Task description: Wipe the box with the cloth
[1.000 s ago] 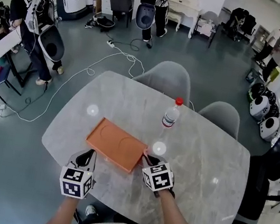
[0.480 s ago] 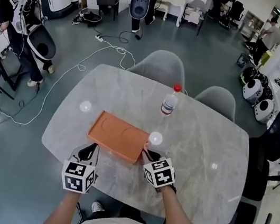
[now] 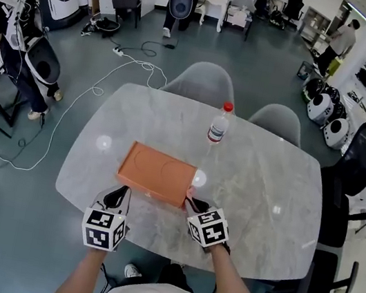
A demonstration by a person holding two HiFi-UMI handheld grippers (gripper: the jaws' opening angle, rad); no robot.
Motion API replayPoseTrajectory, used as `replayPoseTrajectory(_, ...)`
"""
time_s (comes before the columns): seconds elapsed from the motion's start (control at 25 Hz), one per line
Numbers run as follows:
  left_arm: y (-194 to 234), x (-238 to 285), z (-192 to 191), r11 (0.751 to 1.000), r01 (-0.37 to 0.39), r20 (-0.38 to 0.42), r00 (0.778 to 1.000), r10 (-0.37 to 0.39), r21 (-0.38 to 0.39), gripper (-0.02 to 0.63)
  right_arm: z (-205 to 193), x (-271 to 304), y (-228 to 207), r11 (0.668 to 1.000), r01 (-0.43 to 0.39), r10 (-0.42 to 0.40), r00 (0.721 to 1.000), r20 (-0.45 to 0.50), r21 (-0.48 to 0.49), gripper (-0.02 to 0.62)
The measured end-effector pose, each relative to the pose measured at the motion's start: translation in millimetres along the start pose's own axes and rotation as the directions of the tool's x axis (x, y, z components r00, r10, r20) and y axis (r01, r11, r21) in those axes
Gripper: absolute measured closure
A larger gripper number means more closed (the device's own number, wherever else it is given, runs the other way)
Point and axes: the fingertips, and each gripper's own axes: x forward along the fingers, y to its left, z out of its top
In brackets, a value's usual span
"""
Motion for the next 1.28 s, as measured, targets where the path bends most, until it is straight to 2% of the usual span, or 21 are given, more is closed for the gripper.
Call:
replayPoseTrajectory(0.8, 14.4, -27.3, -10.5, 0.996, 0.086, 0.017, 0.996, -0.086, 0.028, 0.591, -18.1, -19.7, 41.0, 0.993, 0.095, -0.095, 0.995, 0.005, 0.074, 0.578)
replayPoseTrajectory(1.08, 17.1, -32.9, -6.8, 0.990, 0.137, 0.030, 0.990, -0.138, 0.040, 0.591, -19.8, -40.5, 37.6, 0.975, 0.185, -0.187, 0.982, 0.004, 0.120, 0.578)
replayPoseTrajectory(1.28, 25.4, -34.9, -0.6, 0.984, 0.170, 0.042, 0.984, -0.172, 0.045, 0.591, -6.8, -59.6, 35.4, 0.963, 0.246, -0.249, 0.969, 0.013, 0.109, 0.578)
